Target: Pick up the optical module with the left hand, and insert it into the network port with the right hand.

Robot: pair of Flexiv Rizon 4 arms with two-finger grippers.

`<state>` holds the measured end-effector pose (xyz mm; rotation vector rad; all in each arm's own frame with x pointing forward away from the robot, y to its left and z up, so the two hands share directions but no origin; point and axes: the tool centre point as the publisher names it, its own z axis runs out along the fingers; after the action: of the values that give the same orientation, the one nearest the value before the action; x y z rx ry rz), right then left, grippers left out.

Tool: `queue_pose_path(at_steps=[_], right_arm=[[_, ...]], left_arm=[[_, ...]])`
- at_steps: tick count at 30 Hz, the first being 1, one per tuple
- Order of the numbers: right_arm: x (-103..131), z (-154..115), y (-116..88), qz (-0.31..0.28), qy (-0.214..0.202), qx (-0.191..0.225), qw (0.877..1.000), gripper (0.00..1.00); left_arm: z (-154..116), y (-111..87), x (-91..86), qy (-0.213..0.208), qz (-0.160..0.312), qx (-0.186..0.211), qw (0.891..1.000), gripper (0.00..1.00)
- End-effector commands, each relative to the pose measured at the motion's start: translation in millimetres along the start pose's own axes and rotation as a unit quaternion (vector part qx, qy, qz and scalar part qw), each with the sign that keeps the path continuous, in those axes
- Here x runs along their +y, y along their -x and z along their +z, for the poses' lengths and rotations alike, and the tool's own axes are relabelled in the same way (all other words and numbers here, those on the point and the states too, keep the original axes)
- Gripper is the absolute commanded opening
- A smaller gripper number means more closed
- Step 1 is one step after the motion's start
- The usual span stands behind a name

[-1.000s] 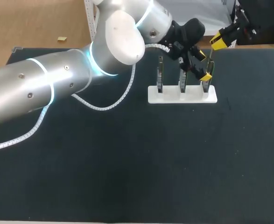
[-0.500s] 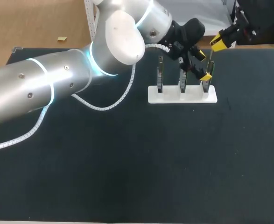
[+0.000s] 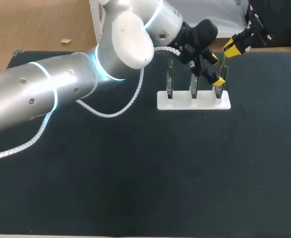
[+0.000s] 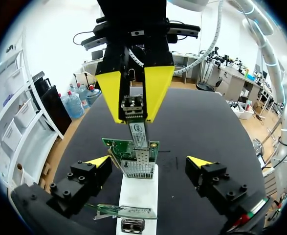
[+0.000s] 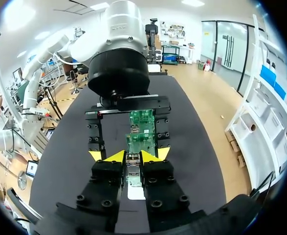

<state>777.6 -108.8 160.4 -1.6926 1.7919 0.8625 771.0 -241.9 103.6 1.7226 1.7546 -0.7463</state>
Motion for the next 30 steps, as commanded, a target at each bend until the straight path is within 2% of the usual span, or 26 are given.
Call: queue_pose_path(at_steps=[1, 8, 9, 10, 11, 30], right_arm=[[0.9, 2.1, -0.9, 0.002, 0.0, 0.002, 1.0, 0.0], [0.9, 2.7, -2.3, 0.004, 0.001, 0.003, 1.0, 0.0], [0.9, 2.6, -2.5, 0.004, 0.0, 0.003, 1.0, 0.27], [1.0, 2.1, -2.5, 0.004, 0.001, 0.002, 1.0, 0.95], [1.0, 1.6, -2.3, 0.004, 0.001, 0.002, 1.0, 1.0], [-6.8, -23.7, 15.9, 0.022, 0.003, -0.068, 0.997, 1.0]], left_arm=[[0.9, 1.2, 2.5, -0.002, -0.001, 0.003, 1.0, 1.0], [0.9, 1.2, 2.5, -0.002, -0.001, 0.003, 1.0, 1.0], [0.9, 1.2, 2.5, -0.002, -0.001, 0.003, 1.0, 1.0], [0.9, 1.2, 2.5, -0.002, -0.001, 0.003, 1.0, 1.0], [0.9, 1.2, 2.5, -0.002, -0.001, 0.003, 1.0, 1.0], [0.9, 1.2, 2.5, -0.002, -0.001, 0.003, 1.0, 1.0]])
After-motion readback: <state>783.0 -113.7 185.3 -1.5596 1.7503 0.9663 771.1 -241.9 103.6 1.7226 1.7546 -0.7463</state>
